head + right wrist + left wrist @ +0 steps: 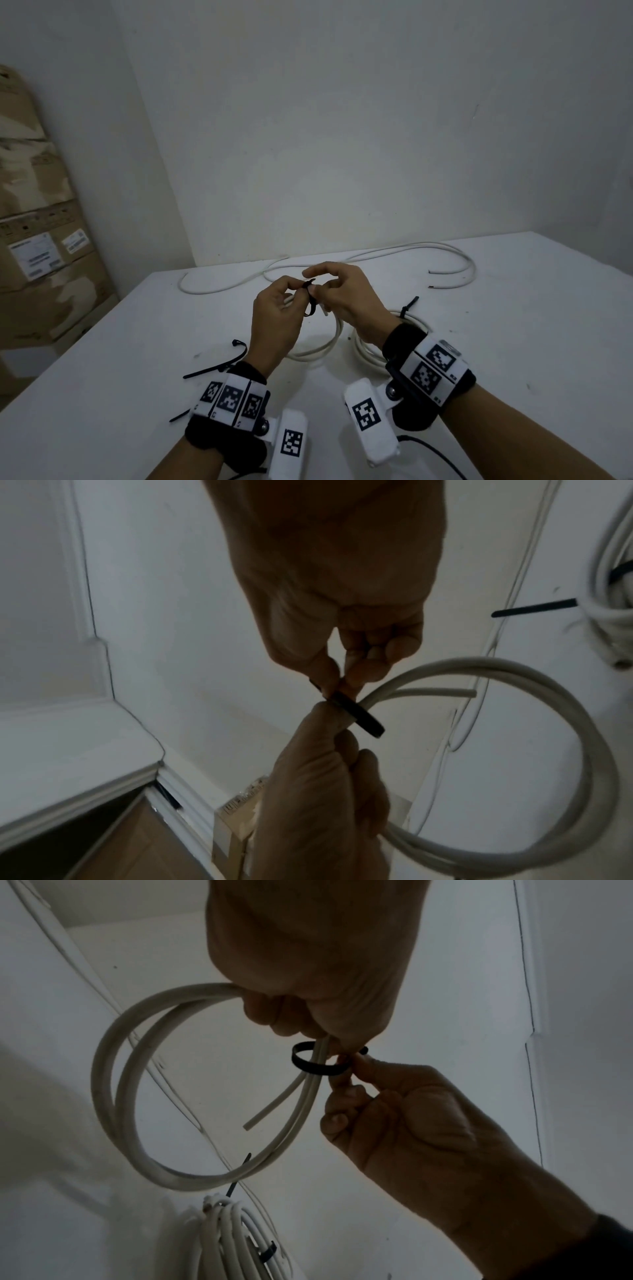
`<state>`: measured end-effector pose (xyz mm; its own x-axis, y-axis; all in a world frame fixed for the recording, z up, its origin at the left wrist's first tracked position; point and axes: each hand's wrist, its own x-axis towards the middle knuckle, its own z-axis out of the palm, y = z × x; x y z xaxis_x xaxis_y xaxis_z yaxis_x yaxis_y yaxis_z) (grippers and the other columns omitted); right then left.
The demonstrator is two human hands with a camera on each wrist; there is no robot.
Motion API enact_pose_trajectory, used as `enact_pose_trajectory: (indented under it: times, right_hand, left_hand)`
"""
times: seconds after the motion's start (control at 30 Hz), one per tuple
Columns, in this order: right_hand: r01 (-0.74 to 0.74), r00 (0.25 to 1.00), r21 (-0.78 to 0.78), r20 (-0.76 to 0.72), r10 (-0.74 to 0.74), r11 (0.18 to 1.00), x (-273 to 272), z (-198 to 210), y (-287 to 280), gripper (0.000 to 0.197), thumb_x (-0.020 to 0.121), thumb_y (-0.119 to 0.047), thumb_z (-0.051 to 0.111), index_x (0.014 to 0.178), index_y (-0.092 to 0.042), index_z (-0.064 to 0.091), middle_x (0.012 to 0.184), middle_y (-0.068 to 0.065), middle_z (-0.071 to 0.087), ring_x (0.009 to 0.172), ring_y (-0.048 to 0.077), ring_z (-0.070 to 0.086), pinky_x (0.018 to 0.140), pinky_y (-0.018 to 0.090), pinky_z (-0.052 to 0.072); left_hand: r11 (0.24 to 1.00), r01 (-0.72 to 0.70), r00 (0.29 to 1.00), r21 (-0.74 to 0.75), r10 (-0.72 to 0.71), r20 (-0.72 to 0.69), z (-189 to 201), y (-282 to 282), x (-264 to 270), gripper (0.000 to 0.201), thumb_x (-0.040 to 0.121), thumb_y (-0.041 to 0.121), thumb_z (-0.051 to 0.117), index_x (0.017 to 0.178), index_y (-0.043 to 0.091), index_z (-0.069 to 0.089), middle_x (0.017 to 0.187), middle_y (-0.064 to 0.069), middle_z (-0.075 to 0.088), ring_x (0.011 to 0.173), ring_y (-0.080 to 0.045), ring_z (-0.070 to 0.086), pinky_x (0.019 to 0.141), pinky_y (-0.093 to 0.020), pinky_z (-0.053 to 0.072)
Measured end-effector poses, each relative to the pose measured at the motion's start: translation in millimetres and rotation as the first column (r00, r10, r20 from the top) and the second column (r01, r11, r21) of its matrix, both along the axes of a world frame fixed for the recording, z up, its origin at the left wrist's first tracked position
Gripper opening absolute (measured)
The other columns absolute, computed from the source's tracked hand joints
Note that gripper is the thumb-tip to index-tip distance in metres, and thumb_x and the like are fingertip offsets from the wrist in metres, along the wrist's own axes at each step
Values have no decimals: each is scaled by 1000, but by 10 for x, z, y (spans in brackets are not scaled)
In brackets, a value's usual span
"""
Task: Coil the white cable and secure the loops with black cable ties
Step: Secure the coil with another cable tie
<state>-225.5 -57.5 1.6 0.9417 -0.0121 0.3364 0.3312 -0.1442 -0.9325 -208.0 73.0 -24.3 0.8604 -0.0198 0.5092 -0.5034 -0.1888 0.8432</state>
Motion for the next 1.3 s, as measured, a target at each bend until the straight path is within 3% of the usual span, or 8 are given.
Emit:
enact_pose_trajectory:
  times: [0.13, 0.27, 0.43, 0.63, 0.9, 1.1, 1.2, 1.3]
  right_hand:
    - [118, 990, -182, 101, -101, 976, 24, 2, -15, 6, 87, -13, 63, 84, -14, 68, 60, 1, 66, 49, 16, 60, 50, 27, 49]
    - [241, 955, -304, 242, -169, 922, 65, 13, -27, 7, 84, -16, 67, 79, -14, 70, 64, -8, 65, 62, 12, 61, 64, 28, 52]
    - [138, 982, -224, 158, -104, 965, 38, 142, -85, 7, 82, -18, 71, 76, -16, 73, 62, -8, 64, 46, 3, 51, 41, 19, 41]
    - [186, 964, -415, 253, -84, 891, 102, 246, -86, 8, 82, -19, 70, 74, -18, 71, 66, -14, 63, 56, -4, 53, 59, 17, 41]
    - [308, 944, -330, 223, -244, 892, 224, 649, -122, 18, 90, -16, 60, 72, -18, 55, 74, -1, 65, 71, 19, 68, 69, 31, 54]
    - [41, 999, -355, 29, -33, 934, 113, 712, -143, 17, 93, -12, 58, 76, -14, 56, 78, 3, 64, 48, 15, 66, 43, 24, 49]
    - [-21, 1000, -324, -12, 19, 946, 72, 665, -178, 16, 93, -12, 57, 78, -12, 57, 78, 4, 63, 50, 19, 67, 42, 26, 51]
    - [-27, 1000, -253, -7, 26, 967, 64, 670, -199, 13, 93, -12, 58, 80, -10, 58, 77, 7, 62, 51, 22, 66, 41, 26, 51]
  left_hand:
    - [998, 66, 991, -18, -68, -116, 45, 16, -70, 14, 92, 13, 57, 86, 7, 68, 55, 7, 64, 45, -6, 48, 46, -15, 35]
    - [964, 153, 932, -219, -214, -291, 47, 22, -86, 21, 97, 14, 48, 107, 22, 65, 46, 11, 38, 41, -7, 22, 41, -21, 17]
    - [948, 155, 913, -277, -245, -327, 58, 51, -108, 17, 93, 26, 58, 105, 21, 69, 47, 7, 26, 43, -11, 14, 44, -22, 13]
    - [951, 127, 901, -282, -230, -368, 18, 18, -90, 15, 91, 21, 61, 100, 12, 70, 50, 1, 24, 44, -13, 13, 44, -23, 13]
    - [943, 216, 871, -252, -303, -387, -12, -49, -240, 13, 94, 20, 56, 96, 10, 66, 50, 2, 25, 44, -12, 12, 42, -23, 11]
    - [946, 324, 845, 6, -286, -453, 51, 21, -252, 18, 95, 23, 53, 91, 11, 66, 57, -5, 52, 48, -15, 42, 45, -26, 31]
    - [914, 390, 812, 113, -284, -509, 143, 99, -219, 20, 94, 24, 53, 97, 11, 67, 91, -2, 74, 75, -23, 67, 62, -31, 49]
    - [890, 424, 810, 169, -289, -511, 270, 129, -169, 19, 93, 21, 54, 99, 12, 70, 95, -2, 76, 87, -24, 70, 77, -35, 50]
